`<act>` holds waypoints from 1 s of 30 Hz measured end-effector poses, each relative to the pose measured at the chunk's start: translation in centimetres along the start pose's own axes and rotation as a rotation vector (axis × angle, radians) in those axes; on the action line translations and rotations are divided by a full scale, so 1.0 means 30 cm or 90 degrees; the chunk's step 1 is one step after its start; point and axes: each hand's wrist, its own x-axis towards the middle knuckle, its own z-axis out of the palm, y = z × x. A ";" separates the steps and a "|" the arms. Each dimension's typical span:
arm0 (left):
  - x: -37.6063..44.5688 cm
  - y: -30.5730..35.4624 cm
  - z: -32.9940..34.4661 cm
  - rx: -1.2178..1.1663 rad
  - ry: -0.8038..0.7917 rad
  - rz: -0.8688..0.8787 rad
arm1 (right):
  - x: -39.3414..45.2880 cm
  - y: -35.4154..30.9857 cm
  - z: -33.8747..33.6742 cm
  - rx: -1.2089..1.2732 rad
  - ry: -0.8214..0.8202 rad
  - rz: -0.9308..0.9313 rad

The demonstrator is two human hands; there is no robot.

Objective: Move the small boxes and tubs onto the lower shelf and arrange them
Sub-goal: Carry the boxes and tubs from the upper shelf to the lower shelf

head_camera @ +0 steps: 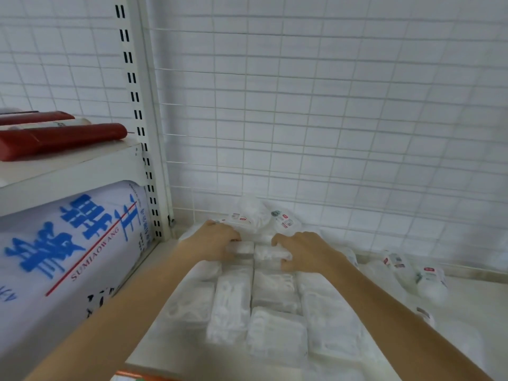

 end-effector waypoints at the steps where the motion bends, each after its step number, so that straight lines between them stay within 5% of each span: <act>1: -0.008 -0.001 -0.002 -0.001 0.020 -0.004 | 0.001 -0.003 0.003 -0.005 0.005 0.000; 6: -0.042 -0.006 -0.028 -0.139 0.077 -0.013 | 0.016 -0.002 0.007 0.034 -0.074 0.002; 13: -0.160 -0.015 -0.102 -0.541 0.069 -0.137 | 0.040 -0.014 0.018 -0.088 -0.066 -0.012; 20: -0.335 -0.053 -0.081 -0.605 0.046 -0.156 | 0.015 -0.017 -0.006 -0.011 -0.017 -0.024; 24: -0.393 -0.060 -0.070 -0.466 0.064 -0.163 | -0.027 -0.036 -0.047 0.170 0.056 0.016; 27: -0.431 -0.049 -0.058 -0.478 0.044 -0.187 | -0.053 -0.081 -0.080 0.528 0.098 0.040; 30: -0.445 -0.034 -0.042 -0.430 0.030 -0.196 | -0.064 -0.146 -0.094 0.757 0.023 0.053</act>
